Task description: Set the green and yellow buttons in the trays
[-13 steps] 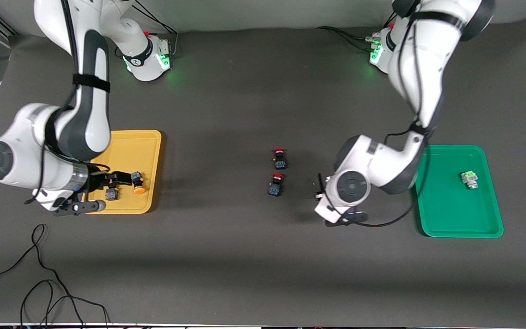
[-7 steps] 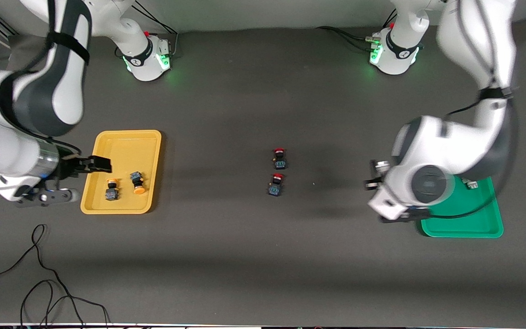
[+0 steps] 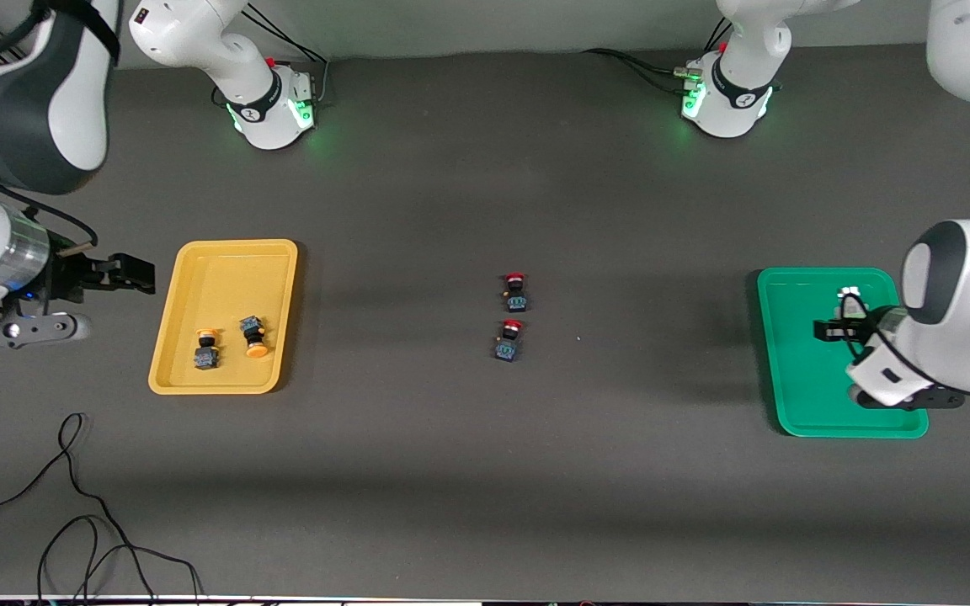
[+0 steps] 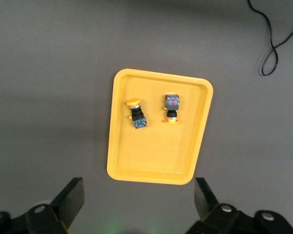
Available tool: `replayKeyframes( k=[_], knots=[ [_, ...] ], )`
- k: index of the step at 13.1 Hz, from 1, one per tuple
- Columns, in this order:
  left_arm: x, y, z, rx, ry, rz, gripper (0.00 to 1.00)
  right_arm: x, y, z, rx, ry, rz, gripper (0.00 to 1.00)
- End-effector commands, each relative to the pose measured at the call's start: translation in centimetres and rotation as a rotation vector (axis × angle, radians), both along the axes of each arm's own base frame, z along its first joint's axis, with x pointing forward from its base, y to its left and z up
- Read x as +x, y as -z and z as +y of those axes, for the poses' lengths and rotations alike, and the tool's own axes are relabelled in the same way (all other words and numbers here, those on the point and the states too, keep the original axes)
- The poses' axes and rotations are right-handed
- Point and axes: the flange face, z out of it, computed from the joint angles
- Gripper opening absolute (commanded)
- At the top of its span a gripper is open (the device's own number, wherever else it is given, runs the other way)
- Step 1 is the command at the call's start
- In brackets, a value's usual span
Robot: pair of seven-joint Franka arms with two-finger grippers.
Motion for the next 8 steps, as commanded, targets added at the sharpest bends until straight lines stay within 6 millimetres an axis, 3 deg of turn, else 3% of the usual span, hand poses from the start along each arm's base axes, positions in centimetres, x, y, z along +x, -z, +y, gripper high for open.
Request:
replayKeyframes(
  k=[1,4,5,8],
  knots=[
    [-2.4,3.2,2.6,-0.022,0.042,-0.037,0.00,-2.0,-1.8,-1.4,0.023,0.035,-0.001,1.00],
    [-4.5,7.5,3.4,-0.038,0.047,-0.101,0.00,-3.9,-2.1,-3.2,0.055,0.053,-0.002,1.00],
    [-5.0,8.6,3.9,-0.044,0.042,-0.117,0.00,-4.5,-2.0,-4.7,0.062,0.073,-0.006,1.00],
    [-5.9,11.4,4.3,-0.061,0.043,-0.179,0.00,-6.7,-1.9,-6.2,0.068,0.083,-0.029,1.00]
  ],
)
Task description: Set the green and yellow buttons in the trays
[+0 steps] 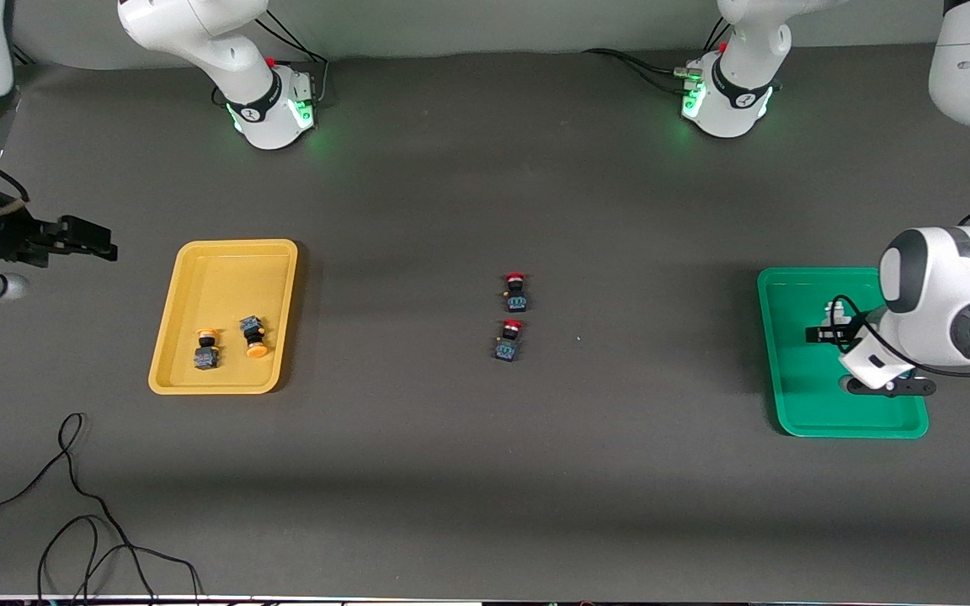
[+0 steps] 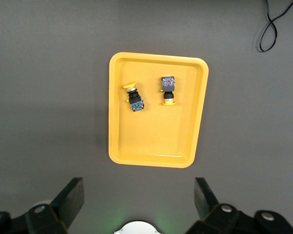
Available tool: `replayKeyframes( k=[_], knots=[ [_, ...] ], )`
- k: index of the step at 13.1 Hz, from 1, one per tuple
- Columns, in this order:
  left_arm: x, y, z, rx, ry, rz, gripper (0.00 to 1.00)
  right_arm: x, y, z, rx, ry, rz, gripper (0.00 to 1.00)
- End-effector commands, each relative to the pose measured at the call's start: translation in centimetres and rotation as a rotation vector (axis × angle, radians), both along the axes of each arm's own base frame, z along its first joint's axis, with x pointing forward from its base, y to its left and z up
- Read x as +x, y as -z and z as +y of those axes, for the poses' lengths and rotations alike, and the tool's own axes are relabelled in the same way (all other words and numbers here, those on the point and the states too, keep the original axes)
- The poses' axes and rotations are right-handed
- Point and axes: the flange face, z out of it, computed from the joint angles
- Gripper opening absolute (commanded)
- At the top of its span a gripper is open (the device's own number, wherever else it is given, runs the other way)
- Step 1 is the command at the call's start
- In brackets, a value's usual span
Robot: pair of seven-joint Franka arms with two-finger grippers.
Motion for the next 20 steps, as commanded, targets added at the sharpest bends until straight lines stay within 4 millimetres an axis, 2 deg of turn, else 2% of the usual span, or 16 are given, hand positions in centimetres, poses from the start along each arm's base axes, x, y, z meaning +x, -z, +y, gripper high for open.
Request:
replayKeyframes(
  k=[1,6,7,8,9,12,14,16,17,20],
  knots=[
    [-2.0,0.3,0.6,-0.002,0.013,-0.047,0.00,-2.6,-0.3,-0.9,-0.016,0.032,-0.030,1.00],
    [-2.2,2.3,0.7,-0.015,0.011,-0.070,0.00,-2.4,-1.2,-1.6,-0.022,0.045,-0.049,1.00],
    [-2.2,2.5,0.7,-0.016,0.011,-0.073,0.23,-2.1,-1.3,-1.7,-0.025,0.044,-0.052,1.00],
    [-2.1,2.5,0.8,-0.017,0.010,-0.076,0.74,-1.8,-1.6,-1.8,-0.031,0.047,-0.060,1.00],
    [-2.1,2.4,0.7,-0.017,0.011,-0.078,0.99,-1.4,-1.6,-1.9,-0.031,0.049,-0.061,1.00],
    [-2.2,2.4,1.1,-0.017,0.005,-0.078,0.99,-1.0,-1.2,-1.4,-0.031,0.040,-0.055,1.00],
    [-2.0,1.2,1.3,-0.009,0.005,-0.081,0.99,-0.7,-1.2,-1.2,-0.029,0.037,-0.059,1.00],
    [-2.0,-2.1,1.6,0.010,-0.005,-0.072,0.99,-0.7,-1.4,-1.2,-0.031,0.038,-0.062,1.00],
    [-1.8,-4.6,1.7,0.022,-0.013,-0.062,0.99,-0.6,-1.4,-1.2,-0.032,0.052,-0.062,1.00],
    [-1.8,-13.7,1.3,0.052,-0.033,-0.031,0.99,-0.6,-1.4,-1.3,-0.033,0.069,-0.062,1.00]
  ],
)
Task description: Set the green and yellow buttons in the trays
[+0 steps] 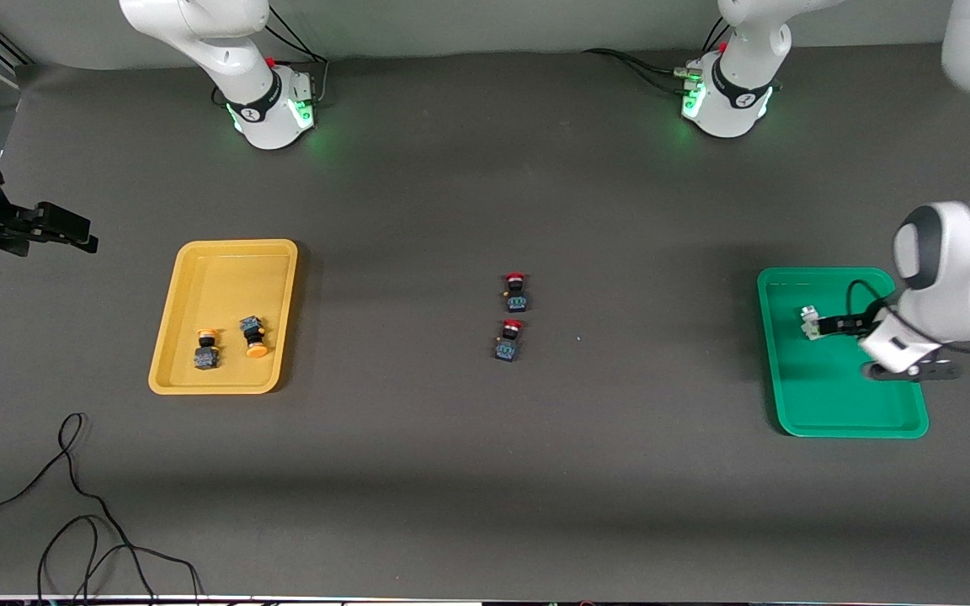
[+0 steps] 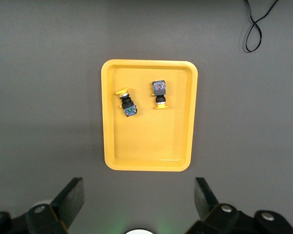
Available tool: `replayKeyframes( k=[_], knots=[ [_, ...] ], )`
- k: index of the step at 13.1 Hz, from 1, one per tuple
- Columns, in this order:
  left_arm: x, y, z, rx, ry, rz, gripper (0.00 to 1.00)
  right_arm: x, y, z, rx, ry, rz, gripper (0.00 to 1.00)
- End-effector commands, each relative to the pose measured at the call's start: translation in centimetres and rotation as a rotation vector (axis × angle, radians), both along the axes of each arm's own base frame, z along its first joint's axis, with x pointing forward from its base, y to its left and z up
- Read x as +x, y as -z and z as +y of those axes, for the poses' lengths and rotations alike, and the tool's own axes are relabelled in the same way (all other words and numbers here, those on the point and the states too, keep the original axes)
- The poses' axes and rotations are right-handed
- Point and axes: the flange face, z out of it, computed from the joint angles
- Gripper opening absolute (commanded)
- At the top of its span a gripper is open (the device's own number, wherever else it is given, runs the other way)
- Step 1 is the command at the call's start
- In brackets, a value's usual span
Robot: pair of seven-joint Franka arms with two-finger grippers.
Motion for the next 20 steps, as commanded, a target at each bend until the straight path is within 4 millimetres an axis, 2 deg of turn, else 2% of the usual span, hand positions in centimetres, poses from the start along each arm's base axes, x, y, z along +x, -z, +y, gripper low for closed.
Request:
replayKeyframes(
  k=[1,4,6,8,10,12,20],
  knots=[
    [-0.5,-9.0,-0.7,0.020,-0.011,0.027,0.99,0.4,-0.4,-0.2,-0.025,0.026,-0.010,1.00],
    [-0.5,-17.6,-1.8,-0.036,-0.056,0.087,0.99,0.4,-0.4,-0.2,-0.025,0.028,-0.010,1.00],
    [-0.7,-22.1,-3.1,-0.035,-0.049,0.104,0.99,0.4,-0.4,-0.3,-0.023,0.029,-0.007,1.00],
    [-1.2,-25.2,-3.7,-0.035,-0.061,0.116,0.99,0.4,-0.4,-0.2,-0.019,0.033,-0.005,1.00],
    [-1.4,-27.8,-5.8,-0.040,-0.033,0.100,0.99,0.3,-0.6,-0.3,-0.013,0.036,-0.007,1.00],
    [-1.2,-27.9,-7.4,-0.042,-0.006,0.104,0.99,0.3,-0.8,-0.3,-0.012,0.036,-0.012,1.00],
    [-0.9,-27.9,-8.6,-0.054,0.019,0.088,0.99,0.5,-1.0,0.0,0.004,0.063,-0.017,1.00]
  ],
)
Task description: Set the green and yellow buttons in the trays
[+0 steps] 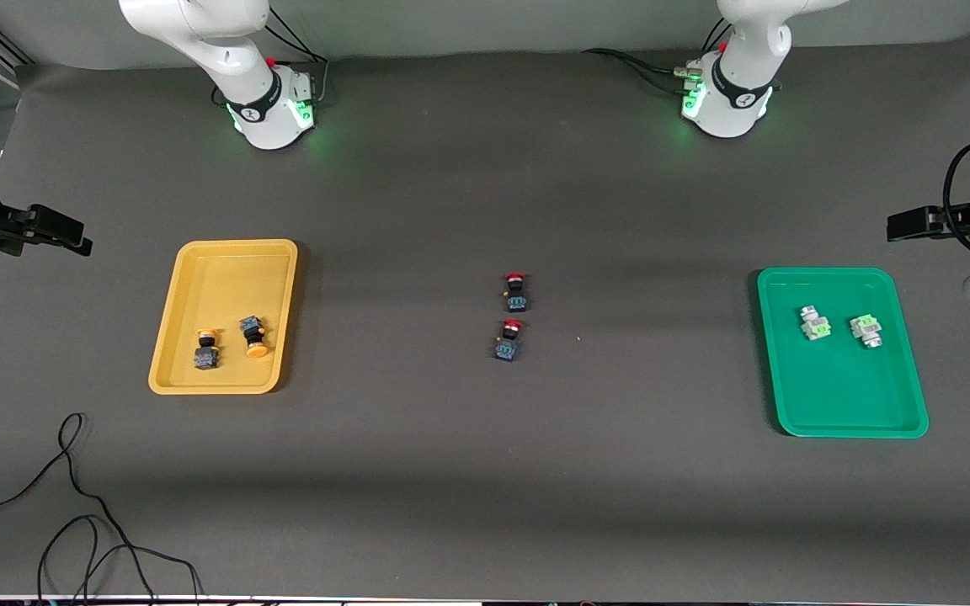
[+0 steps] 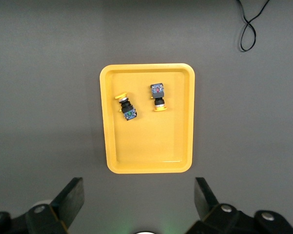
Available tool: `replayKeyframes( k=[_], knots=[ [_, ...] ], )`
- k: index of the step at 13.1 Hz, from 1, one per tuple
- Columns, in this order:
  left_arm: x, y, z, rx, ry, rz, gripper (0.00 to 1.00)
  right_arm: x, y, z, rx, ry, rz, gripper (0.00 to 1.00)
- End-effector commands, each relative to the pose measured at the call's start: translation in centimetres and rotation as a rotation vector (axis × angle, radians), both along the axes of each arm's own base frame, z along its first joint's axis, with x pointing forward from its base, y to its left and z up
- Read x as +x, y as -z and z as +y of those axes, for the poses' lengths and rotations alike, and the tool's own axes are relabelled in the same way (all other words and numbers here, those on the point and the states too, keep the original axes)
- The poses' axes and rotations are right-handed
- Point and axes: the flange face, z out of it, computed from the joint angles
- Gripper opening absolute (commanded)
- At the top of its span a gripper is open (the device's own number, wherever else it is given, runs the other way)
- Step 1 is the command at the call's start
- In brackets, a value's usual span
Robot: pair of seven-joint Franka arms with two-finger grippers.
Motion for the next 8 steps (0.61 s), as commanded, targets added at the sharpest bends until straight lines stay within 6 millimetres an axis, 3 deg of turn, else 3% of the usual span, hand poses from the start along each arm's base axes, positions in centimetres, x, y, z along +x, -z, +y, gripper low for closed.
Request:
replayKeyframes(
  k=[1,6,8],
  knots=[
    [0.2,-0.6,-0.5,-0.019,-0.005,-0.009,0.99,0.3,-0.3,0.3,0.006,0.019,-0.004,1.00],
    [-0.4,-1.3,-4.3,0.014,0.018,-0.025,0.99,0.4,-0.7,0.3,0.005,0.019,-0.013,1.00],
    [-2.0,-0.9,-4.7,0.016,0.035,-0.084,0.98,0.4,-0.8,0.3,0.005,0.019,-0.014,1.00]
  ],
)
